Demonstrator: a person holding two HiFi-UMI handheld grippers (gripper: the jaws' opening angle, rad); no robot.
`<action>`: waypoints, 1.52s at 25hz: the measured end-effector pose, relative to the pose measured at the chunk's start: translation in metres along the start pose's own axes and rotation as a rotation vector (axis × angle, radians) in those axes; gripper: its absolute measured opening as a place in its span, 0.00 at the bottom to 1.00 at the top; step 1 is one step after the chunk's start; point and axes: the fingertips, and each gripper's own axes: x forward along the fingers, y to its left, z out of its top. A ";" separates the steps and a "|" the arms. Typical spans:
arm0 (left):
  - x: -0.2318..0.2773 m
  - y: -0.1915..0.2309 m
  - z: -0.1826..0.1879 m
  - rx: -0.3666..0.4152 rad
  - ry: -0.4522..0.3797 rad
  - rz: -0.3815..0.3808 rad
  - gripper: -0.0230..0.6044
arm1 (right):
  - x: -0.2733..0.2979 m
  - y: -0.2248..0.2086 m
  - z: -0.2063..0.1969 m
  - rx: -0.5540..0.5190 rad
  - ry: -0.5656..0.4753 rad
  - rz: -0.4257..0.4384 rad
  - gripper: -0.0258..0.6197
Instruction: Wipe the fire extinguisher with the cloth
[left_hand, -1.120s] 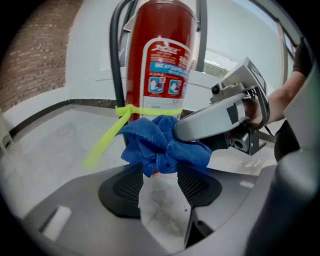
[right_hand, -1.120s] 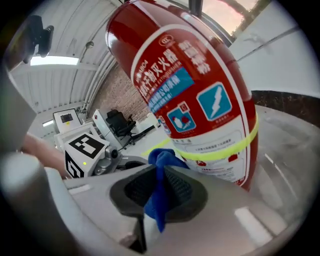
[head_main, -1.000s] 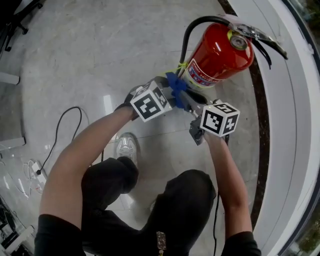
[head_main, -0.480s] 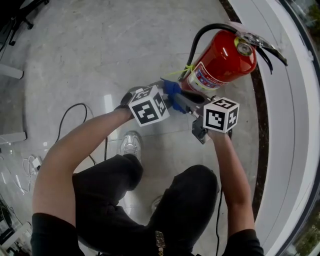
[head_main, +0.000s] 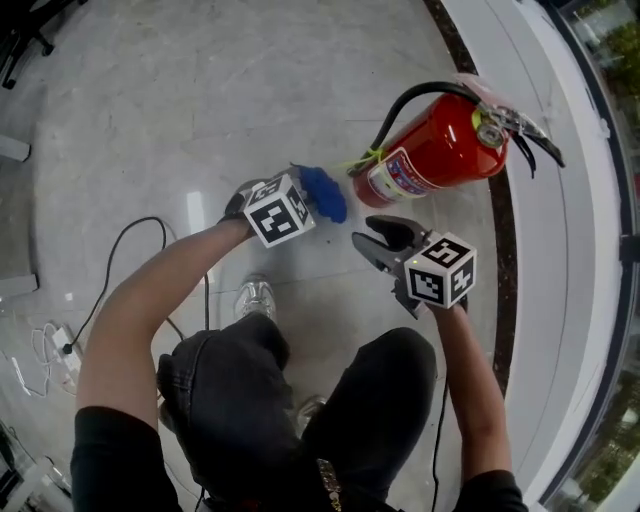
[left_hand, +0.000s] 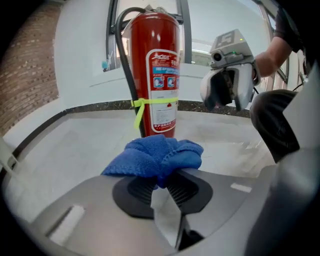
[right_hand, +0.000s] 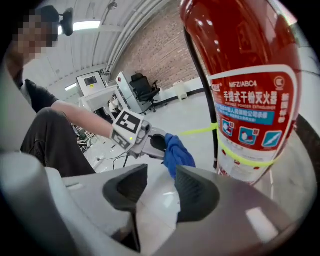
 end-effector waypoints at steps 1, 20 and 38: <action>0.005 0.008 -0.001 -0.005 -0.001 0.004 0.14 | -0.003 -0.003 -0.002 -0.001 0.006 -0.015 0.29; 0.117 0.054 0.005 0.195 0.017 -0.254 0.14 | 0.000 -0.041 -0.016 0.013 0.050 -0.168 0.18; 0.031 0.073 0.091 0.447 -0.056 -0.242 0.13 | -0.017 -0.024 0.001 -0.007 -0.025 -0.149 0.18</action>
